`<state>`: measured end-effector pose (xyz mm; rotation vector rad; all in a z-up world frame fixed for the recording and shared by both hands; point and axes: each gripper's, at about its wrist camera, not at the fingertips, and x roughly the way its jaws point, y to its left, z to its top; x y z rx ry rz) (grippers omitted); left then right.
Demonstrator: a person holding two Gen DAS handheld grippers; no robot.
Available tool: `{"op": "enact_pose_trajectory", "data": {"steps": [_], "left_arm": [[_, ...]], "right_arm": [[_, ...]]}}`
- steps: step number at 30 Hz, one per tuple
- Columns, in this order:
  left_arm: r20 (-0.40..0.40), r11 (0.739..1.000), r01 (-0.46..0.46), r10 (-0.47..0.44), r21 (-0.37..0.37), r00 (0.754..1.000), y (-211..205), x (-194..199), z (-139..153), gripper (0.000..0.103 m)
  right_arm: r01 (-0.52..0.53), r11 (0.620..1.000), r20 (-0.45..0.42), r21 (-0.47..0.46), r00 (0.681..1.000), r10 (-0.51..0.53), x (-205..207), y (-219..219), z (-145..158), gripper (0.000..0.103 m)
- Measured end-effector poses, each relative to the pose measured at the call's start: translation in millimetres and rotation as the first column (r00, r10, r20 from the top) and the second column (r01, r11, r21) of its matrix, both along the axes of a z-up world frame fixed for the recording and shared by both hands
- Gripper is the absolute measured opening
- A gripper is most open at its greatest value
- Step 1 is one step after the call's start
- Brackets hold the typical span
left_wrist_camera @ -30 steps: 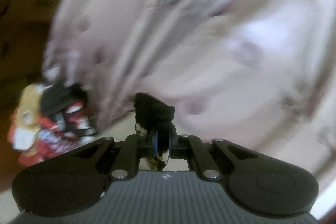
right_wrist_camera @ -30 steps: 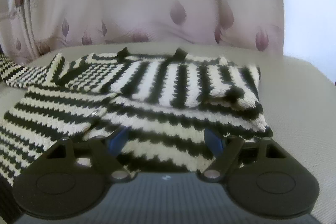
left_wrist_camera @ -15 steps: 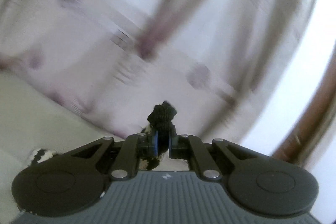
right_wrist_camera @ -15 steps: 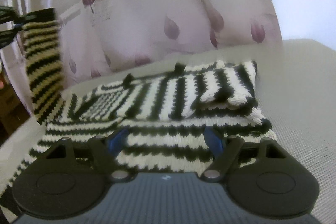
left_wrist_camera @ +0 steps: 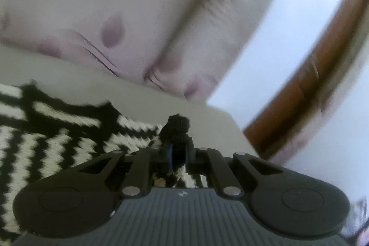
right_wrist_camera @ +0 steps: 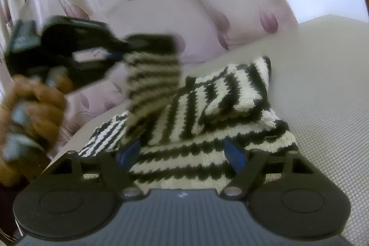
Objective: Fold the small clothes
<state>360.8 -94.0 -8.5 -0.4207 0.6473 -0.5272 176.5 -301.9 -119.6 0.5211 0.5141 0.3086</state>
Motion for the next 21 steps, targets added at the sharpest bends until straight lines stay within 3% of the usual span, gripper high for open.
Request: {"op": "enact_pose_trajectory", "data": {"steps": [1,2,3,5,7,10,12,14,15,16,18,19,21], "left_arm": [[-0.001,1.0,0.021,-0.021,0.0,1.0,-3,2,-5,0.018],[-0.008,0.999,0.034,-0.034,-0.006,0.999,-4,1,-10,0.036],[-0.01,0.999,0.04,-0.04,-0.032,0.999,-3,-1,-13,0.046],[0.034,0.997,0.007,-0.004,-0.078,0.999,7,-12,-11,0.083],[0.094,0.996,-0.04,0.048,-0.083,0.994,23,-28,-4,0.1],[0.15,0.991,-0.102,0.113,-0.083,0.982,58,-57,-3,0.101],[0.183,0.986,-0.162,0.165,-0.031,0.969,82,-79,-9,0.101],[0.241,0.959,-0.277,0.255,0.065,0.937,110,-106,-24,0.101],[0.264,0.94,-0.325,0.289,0.103,0.92,121,-116,-31,0.101],[0.275,0.922,-0.364,0.319,0.133,0.907,132,-123,-41,0.099],[0.278,0.889,-0.425,0.37,0.171,0.886,146,-134,-55,0.098],[0.281,0.879,-0.447,0.392,0.167,0.876,152,-138,-61,0.098],[0.261,0.874,-0.479,0.445,0.084,0.857,167,-144,-64,0.099]], "right_arm": [[-0.001,1.0,0.001,0.007,1.0,0.001,0,-1,0,0.08],[-0.001,1.0,0.003,0.015,1.0,0.001,-1,-2,0,0.08],[-0.001,1.0,0.005,0.022,1.0,0.001,-1,-3,-1,0.08],[0.007,0.999,0.012,0.036,1.0,-0.007,-3,-7,-2,0.08],[0.027,0.998,0.043,0.051,0.999,-0.029,-8,-11,0,0.08],[0.035,0.997,0.081,0.066,0.996,-0.041,-14,-20,9,0.08],[0.036,0.999,0.099,0.013,0.994,-0.037,-10,-23,21,0.08],[0.043,0.997,0.132,-0.07,0.991,-0.034,-1,-26,35,0.08],[0.033,0.995,0.129,-0.097,0.991,-0.021,7,-26,40,0.075],[0.013,0.992,0.111,-0.122,0.994,0.001,20,-27,44,0.066],[-0.018,0.987,0.054,-0.162,0.998,0.027,50,-26,45,0.064],[-0.035,0.982,0.015,-0.184,0.999,0.039,67,-26,43,0.064],[-0.041,0.972,-0.057,-0.23,0.998,0.029,96,-23,35,0.064]]}}
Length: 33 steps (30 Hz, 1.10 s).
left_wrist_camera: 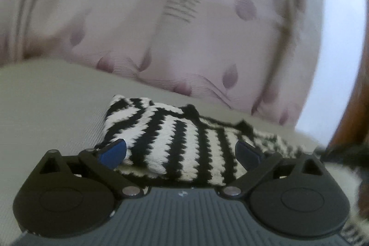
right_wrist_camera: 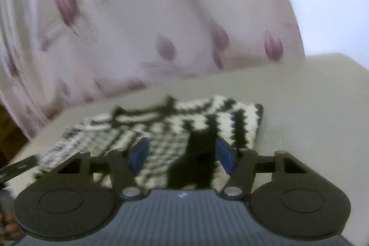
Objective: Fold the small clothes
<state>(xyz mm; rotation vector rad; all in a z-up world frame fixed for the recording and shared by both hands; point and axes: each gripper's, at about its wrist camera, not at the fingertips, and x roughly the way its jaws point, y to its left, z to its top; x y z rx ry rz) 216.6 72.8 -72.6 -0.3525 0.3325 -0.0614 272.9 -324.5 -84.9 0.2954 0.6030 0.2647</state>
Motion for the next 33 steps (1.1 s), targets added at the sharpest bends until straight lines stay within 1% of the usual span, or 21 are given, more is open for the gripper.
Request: {"op": "enact_pose_trajectory", "data": {"steps": [1,2,4,5,7,9,11,13,14,15,17,19,22,27,33], "left_arm": [[0.02,0.999,-0.022,0.023,-0.026,1.0,4,-2,-1,0.102],[0.02,0.998,-0.042,0.042,-0.037,0.999,7,-3,-2,0.102],[-0.007,0.997,-0.031,0.031,-0.065,1.0,12,1,-5,0.102],[-0.017,0.996,-0.035,0.034,-0.078,0.999,14,2,-6,0.102],[-0.028,0.993,-0.06,0.057,-0.104,0.998,20,3,-9,0.102],[-0.029,0.987,-0.083,0.08,-0.137,0.996,24,3,-11,0.103],[-0.044,0.981,-0.11,0.104,-0.161,0.994,28,2,-12,0.103],[-0.057,0.978,-0.114,0.105,-0.175,0.993,31,2,-12,0.103],[-0.059,0.978,-0.115,0.106,-0.174,0.993,31,1,-12,0.103],[-0.062,0.979,-0.113,0.104,-0.169,0.993,31,2,-12,0.103],[-0.071,0.981,-0.111,0.101,-0.158,0.992,31,3,-11,0.103],[-0.08,0.982,-0.113,0.102,-0.153,0.992,30,4,-11,0.103],[-0.089,0.98,-0.124,0.111,-0.155,0.99,32,6,-12,0.103],[-0.114,0.978,-0.145,0.128,-0.148,0.985,32,8,-15,0.103],[-0.124,0.98,-0.146,0.13,-0.132,0.984,30,10,-14,0.103]], "right_arm": [[0.001,1.0,-0.031,-0.01,1.0,-0.001,10,1,-4,0.063],[-0.012,1.0,-0.069,-0.007,0.998,0.012,19,3,-10,0.058],[-0.026,1.0,-0.119,-0.013,0.993,0.024,30,10,-21,0.023],[-0.036,0.999,-0.123,-0.036,0.992,0.031,32,15,-23,0.017],[-0.036,0.996,-0.081,-0.086,0.996,0.029,31,24,-21,0.013],[-0.004,0.996,0.01,-0.092,1.0,0.005,25,25,-7,0.013],[0.034,0.997,0.096,-0.067,0.995,-0.028,19,19,11,0.013],[0.077,0.996,0.138,-0.054,0.988,-0.069,21,11,22,0.013],[0.097,0.994,0.141,-0.051,0.986,-0.089,23,5,23,0.013],[0.112,0.993,0.13,-0.045,0.986,-0.106,26,0,19,0.013],[0.131,0.991,0.077,-0.038,0.989,-0.128,35,-10,5,0.013],[0.126,0.991,0.016,-0.036,0.992,-0.125,40,-14,-13,0.013],[0.149,0.988,-0.033,-0.035,0.988,-0.15,44,-15,-34,0.013],[0.137,0.991,-0.09,-0.012,0.986,-0.137,49,-18,-44,0.014],[0.153,0.981,-0.143,0.118,0.98,-0.136,54,-38,-55,0.014]]}}
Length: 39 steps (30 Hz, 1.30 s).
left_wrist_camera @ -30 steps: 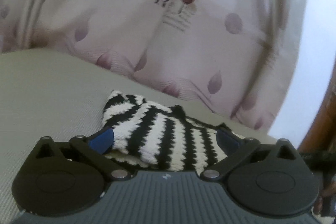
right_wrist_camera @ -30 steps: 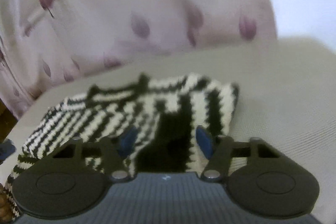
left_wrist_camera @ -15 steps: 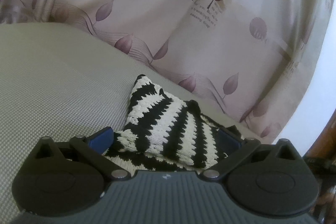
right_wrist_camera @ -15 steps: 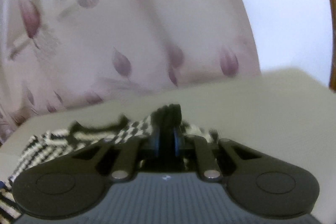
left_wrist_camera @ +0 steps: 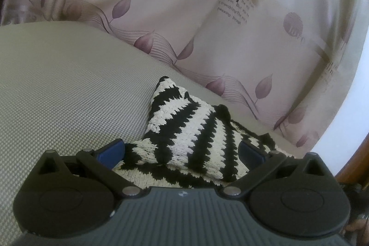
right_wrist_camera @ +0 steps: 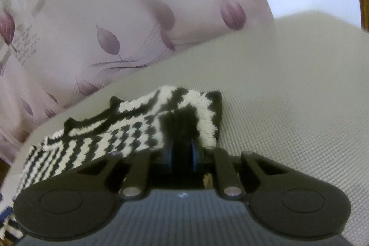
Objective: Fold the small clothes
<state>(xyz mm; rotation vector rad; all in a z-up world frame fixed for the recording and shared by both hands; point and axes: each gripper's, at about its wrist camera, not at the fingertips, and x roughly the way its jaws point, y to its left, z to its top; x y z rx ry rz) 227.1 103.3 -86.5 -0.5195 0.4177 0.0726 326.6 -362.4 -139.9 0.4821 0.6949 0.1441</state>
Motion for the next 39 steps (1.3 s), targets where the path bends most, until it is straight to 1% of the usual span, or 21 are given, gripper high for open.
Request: {"op": "enact_pose_trajectory", "data": {"steps": [3,5,6,8,9,10,11,12,13,16,18,20,22,25,30,32,33,34,36,37,39], "left_arm": [[-0.001,1.0,0.001,-0.001,-0.026,1.0,4,1,-2,0.103],[0.004,0.998,0.02,-0.019,-0.055,1.0,8,0,-1,0.103],[-0.004,0.997,0.039,-0.04,-0.066,0.999,10,-2,2,0.103],[-0.024,0.993,0.082,-0.085,-0.09,0.996,11,-14,12,0.102],[-0.014,0.99,0.102,-0.103,-0.099,0.995,11,-26,16,0.102],[-0.007,0.988,0.121,-0.123,-0.091,0.992,10,-37,20,0.103],[-0.013,0.988,0.135,-0.136,-0.074,0.991,8,-47,24,0.103],[-0.022,0.988,0.147,-0.148,-0.042,0.989,7,-60,28,0.103],[-0.019,0.988,0.155,-0.155,-0.014,0.988,6,-72,31,0.103],[-0.03,0.978,0.19,-0.188,0.081,0.982,2,-110,36,0.103],[-0.045,0.968,0.217,-0.213,0.128,0.976,3,-133,36,0.103],[-0.056,0.965,0.207,-0.2,0.162,0.978,6,-151,35,0.103],[-0.054,0.966,0.206,-0.2,0.158,0.978,12,-164,30,0.101],[-0.087,0.964,0.195,-0.182,0.18,0.979,17,-171,23,0.096],[-0.133,0.97,0.211,-0.195,0.118,0.972,23,-172,7,0.093],[-0.155,0.972,0.222,-0.208,0.079,0.966,25,-170,0,0.086],[-0.142,0.974,0.215,-0.204,0.074,0.969,25,-172,-1,0.086],[-0.142,0.974,0.219,-0.208,0.062,0.968,25,-172,-1,0.08],[-0.161,0.969,0.243,-0.234,0.04,0.959,24,-171,-1,0.052],[-0.177,0.968,0.252,-0.244,0.022,0.954,24,-169,-1,0.031],[-0.185,0.971,0.238,-0.24,-0.034,0.953,28,-167,-4,0.029]], "right_arm": [[0.046,0.995,0.009,0.084,0.999,-0.047,-14,-13,6,0.021],[0.085,0.985,0.072,0.154,0.993,-0.096,-46,-24,19,0.022],[0.067,0.984,0.097,0.167,0.992,-0.084,-64,-25,26,0.023],[0.024,0.99,0.13,0.142,0.991,-0.043,-110,-21,39,0.023],[-0.004,0.993,0.151,0.122,0.988,-0.014,-135,-18,45,0.031],[-0.034,0.994,0.172,0.1,0.985,0.017,-163,-17,48,0.045],[-0.052,0.996,0.186,0.078,0.982,0.036,-189,-16,49,0.054],[-0.054,0.997,0.191,0.064,0.981,0.041,-210,-16,50,0.068],[-0.054,0.997,0.2,0.049,0.979,0.043,-236,-16,48,0.071],[-0.034,0.999,0.19,0.004,0.981,0.033,-280,-14,45,0.071],[-0.053,0.999,0.188,-0.006,0.981,0.053,-300,-8,42,0.07],[-0.037,0.999,0.198,-0.038,0.979,0.044,-313,-2,41,0.071],[-0.034,0.999,0.207,-0.033,0.978,0.04,-318,0,39,0.071],[-0.017,1.0,0.191,-0.003,0.982,0.017,-315,-2,35,0.071],[-0.028,0.998,0.16,0.06,0.987,0.018,-310,-1,26,0.071],[-0.028,0.999,0.133,0.041,0.991,0.023,-306,3,21,0.071],[-0.039,0.998,0.128,0.045,0.991,0.033,-305,5,20,0.07],[-0.045,0.998,0.128,0.048,0.991,0.038,-305,7,18,0.07],[-0.058,0.998,0.124,0.033,0.991,0.054,-305,13,18,0.069],[-0.065,0.997,0.126,0.03,0.99,0.061,-305,15,18,0.062],[-0.068,0.997,0.111,0.029,0.992,0.065,-303,20,17,0.048]]}}
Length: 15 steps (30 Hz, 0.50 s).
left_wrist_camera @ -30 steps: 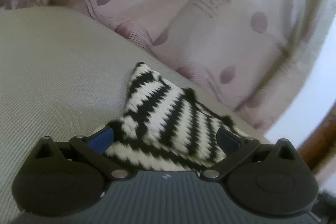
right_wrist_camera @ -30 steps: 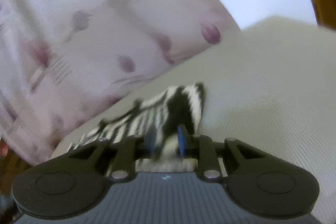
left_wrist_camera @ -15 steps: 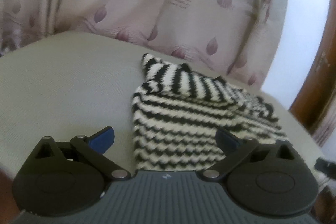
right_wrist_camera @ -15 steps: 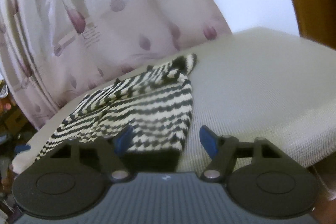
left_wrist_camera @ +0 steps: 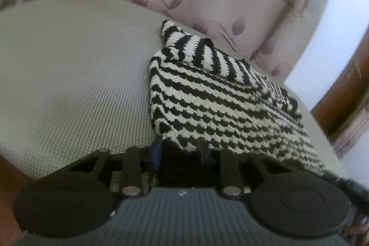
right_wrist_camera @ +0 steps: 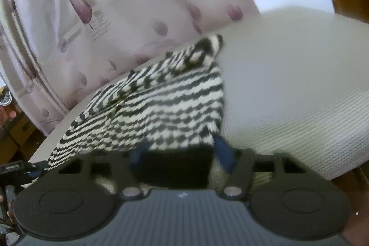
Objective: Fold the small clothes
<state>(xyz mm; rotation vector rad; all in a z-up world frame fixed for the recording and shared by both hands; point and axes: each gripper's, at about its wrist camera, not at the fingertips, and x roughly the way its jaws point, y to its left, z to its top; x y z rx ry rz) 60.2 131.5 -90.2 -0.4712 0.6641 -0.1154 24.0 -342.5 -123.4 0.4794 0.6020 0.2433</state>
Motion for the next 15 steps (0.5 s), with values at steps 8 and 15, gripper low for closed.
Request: {"op": "enact_pose_trajectory", "data": {"steps": [8,15], "left_arm": [[-0.002,0.996,0.023,-0.023,-0.091,1.0,17,0,-6,0.011],[0.026,0.99,0.127,-0.126,-0.057,0.992,11,1,-2,0.053]], "right_arm": [[0.007,0.997,-0.038,0.08,0.999,-0.004,1,-10,-2,0.014],[0.024,0.994,-0.068,0.107,0.998,-0.017,3,-25,-3,0.017]]}}
